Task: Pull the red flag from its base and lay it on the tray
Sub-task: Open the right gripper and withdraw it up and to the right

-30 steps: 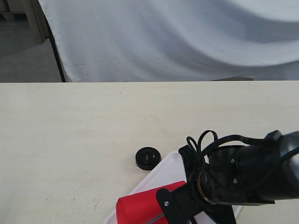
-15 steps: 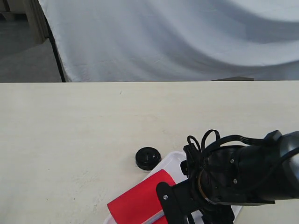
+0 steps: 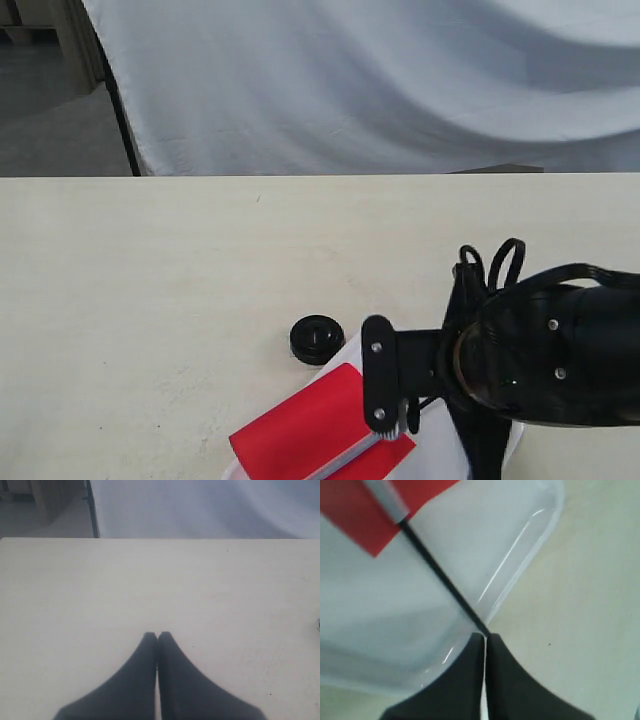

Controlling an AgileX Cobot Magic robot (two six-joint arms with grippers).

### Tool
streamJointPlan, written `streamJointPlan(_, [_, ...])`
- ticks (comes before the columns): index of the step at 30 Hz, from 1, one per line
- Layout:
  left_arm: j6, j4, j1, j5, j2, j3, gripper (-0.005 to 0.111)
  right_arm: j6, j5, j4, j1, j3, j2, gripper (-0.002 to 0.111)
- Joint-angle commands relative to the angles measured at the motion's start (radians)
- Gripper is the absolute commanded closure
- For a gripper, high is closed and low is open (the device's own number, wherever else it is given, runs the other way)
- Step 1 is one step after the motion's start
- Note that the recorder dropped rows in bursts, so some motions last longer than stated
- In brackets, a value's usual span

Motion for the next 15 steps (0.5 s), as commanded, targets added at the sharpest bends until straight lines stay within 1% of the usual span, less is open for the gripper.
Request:
streamJointPlan(1, [0.001,0.0,-0.007,-0.004,-0.001,0.002,0.107,0.23,-0.114,-0.023,-0.038,-0.042,-0.026,0.108])
streamJointPlan(3, [0.001,0.0,-0.007,-0.004,-0.001,0.002,0.107,0.296,-0.132,0.04,-0.074,-0.081,-0.019,0.108])
streamJointPlan(7, [0.001,0.0,-0.007,-0.004,-0.001,0.002,0.107,0.286,-0.113,0.314,-0.183,-0.179,-0.017,0.108])
streamJointPlan(9, [0.001,0.0,-0.007,-0.004,-0.001,0.002,0.107,0.192,-0.044,0.515,-0.253,-0.223,-0.017,0.108])
streamJointPlan(11, [0.001,0.0,-0.007,-0.004,-0.001,0.002,0.107,0.027,0.06,0.733,-0.331,-0.262,-0.017,0.109])
streamJointPlan(14, [0.001,0.0,-0.007,-0.004,-0.001,0.002,0.107,-0.17,0.211,0.983,-0.453,-0.288,-0.019,0.109])
streamJointPlan(15, [0.001,0.0,-0.007,-0.004,-0.001,0.002,0.107,-0.208,0.239,1.028,-0.488,-0.286,-0.025,0.109])
